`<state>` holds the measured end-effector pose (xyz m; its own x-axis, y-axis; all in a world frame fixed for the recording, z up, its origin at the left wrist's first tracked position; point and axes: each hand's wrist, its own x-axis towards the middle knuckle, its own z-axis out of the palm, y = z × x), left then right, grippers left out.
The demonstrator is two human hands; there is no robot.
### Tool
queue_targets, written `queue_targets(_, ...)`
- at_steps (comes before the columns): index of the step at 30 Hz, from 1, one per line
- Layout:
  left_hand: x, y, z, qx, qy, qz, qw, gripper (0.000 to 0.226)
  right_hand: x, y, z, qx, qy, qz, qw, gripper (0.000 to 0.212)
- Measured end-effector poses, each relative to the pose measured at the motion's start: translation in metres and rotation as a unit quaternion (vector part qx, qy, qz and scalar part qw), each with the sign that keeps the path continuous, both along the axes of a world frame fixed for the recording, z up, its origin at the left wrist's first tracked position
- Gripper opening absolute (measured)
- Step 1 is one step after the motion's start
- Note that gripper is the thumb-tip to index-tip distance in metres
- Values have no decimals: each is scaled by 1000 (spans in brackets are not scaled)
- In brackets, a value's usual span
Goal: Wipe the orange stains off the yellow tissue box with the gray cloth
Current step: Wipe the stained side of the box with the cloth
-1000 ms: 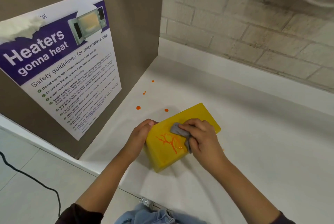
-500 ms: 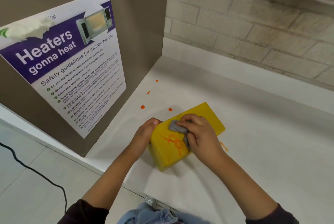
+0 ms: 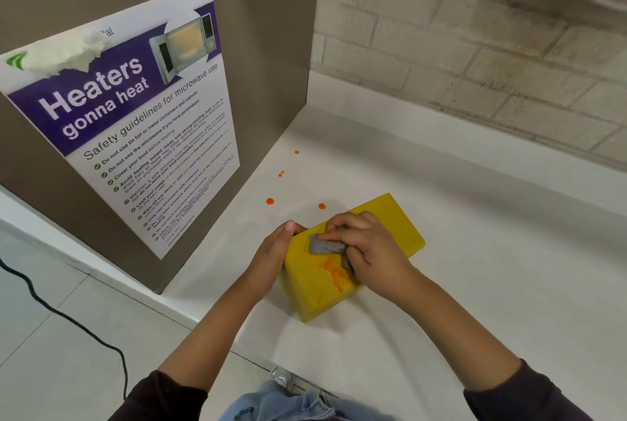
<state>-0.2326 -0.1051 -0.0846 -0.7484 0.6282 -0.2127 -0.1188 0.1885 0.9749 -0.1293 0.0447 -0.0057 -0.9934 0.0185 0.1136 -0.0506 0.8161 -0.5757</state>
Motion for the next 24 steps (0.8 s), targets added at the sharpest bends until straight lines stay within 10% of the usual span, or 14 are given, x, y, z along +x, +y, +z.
queue_targets(24,5,-1,4,21,-6,21,1000,42,33,-15,-7,-5,29,15,999,44)
